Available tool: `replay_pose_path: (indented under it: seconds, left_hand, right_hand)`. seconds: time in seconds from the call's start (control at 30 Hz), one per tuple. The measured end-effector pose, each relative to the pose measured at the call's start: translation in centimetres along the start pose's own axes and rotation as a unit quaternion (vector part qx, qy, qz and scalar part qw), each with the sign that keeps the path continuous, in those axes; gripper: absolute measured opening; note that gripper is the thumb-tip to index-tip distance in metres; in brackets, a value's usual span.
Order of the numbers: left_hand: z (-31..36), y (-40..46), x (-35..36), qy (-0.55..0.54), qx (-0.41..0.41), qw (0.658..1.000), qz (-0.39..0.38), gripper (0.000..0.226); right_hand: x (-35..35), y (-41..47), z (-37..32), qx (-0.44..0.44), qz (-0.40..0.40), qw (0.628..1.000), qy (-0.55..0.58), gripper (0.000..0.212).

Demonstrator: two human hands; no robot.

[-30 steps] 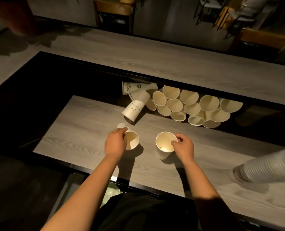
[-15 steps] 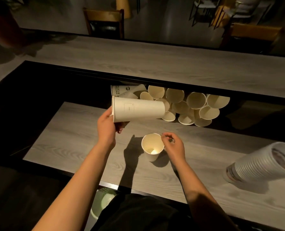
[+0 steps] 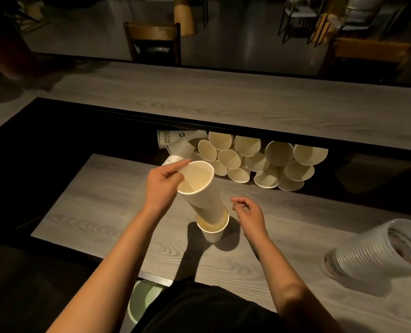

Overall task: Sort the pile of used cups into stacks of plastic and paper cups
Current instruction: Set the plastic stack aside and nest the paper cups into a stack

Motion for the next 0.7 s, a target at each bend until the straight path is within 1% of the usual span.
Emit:
replay_pose_path:
  seconds: [0.1, 0.17, 0.23, 0.3, 0.33, 0.37, 0.4, 0.47, 0.53, 0.6, 0.63, 0.7]
  left_hand:
    - [-1.0, -0.5, 1.2, 0.060, 0.012, 0.996, -0.071, 0.050]
    - [-2.8, -1.0, 1.9, 0.125, 0.002, 0.985, -0.119, 0.046]
    - [-4.8, -1.7, 2.5, 0.226, 0.006, 0.959, -0.171, 0.045]
    - [-6.5, -2.4, 3.0, 0.332, 0.028, 0.918, -0.214, 0.042]
    - [-7.1, -2.7, 3.2, 0.361, 0.034, 0.904, -0.226, 0.041]
    - [-7.7, -2.9, 3.2, 0.367, 0.034, 0.901, -0.230, 0.040]
    - [-8.0, -3.0, 3.2, 0.358, 0.029, 0.905, -0.229, 0.038]
    - [-8.4, -2.7, 3.0, 0.290, -0.001, 0.933, -0.215, 0.039]
    - [-8.6, -2.1, 2.5, 0.180, -0.040, 0.968, -0.173, 0.042]
    - [-9.0, -1.0, 1.7, 0.086, -0.078, 0.990, -0.079, 0.033]
    - [-9.6, -0.2, 1.2, 0.064, -0.107, 0.992, -0.018, 0.025]
    - [-11.2, 1.4, 0.1, 0.082, -0.168, 0.978, 0.092, 0.015]
  right_hand:
    - [0.3, 0.6, -0.1, 0.011, -0.001, 1.000, -0.004, 0.019]
    - [0.5, 0.9, -0.1, 0.016, -0.002, 1.000, -0.003, 0.020]
    - [0.8, 1.2, 0.0, 0.018, -0.006, 1.000, 0.003, 0.020]
    - [1.1, 1.4, -0.1, 0.018, -0.011, 1.000, 0.007, 0.020]
    - [1.2, 1.6, -0.2, 0.017, -0.014, 1.000, 0.007, 0.020]
    - [1.3, 1.7, -0.3, 0.014, -0.016, 1.000, 0.006, 0.020]
    - [1.5, 1.9, -0.5, 0.011, -0.019, 1.000, 0.007, 0.020]
    - [1.7, 2.3, -1.0, 0.006, -0.022, 1.000, 0.010, 0.019]
    - [1.9, 2.8, -1.7, 0.003, -0.021, 1.000, 0.012, 0.019]
    - [1.9, 3.2, -2.7, -0.017, -0.014, 1.000, 0.014, 0.020]
    - [1.8, 3.5, -3.3, -0.033, -0.007, 0.999, 0.012, 0.021]
    - [1.4, 3.9, -4.5, -0.070, 0.014, 0.997, -0.002, 0.023]
Point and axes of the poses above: each hand's wrist, its own y-axis towards the middle knuckle, its own x-axis out of the palm, z = x × y, the point moved 4 cm from there along y, towards the middle knuckle, and after that the axes turned 4 degrees about x, right-handed, at the moved point
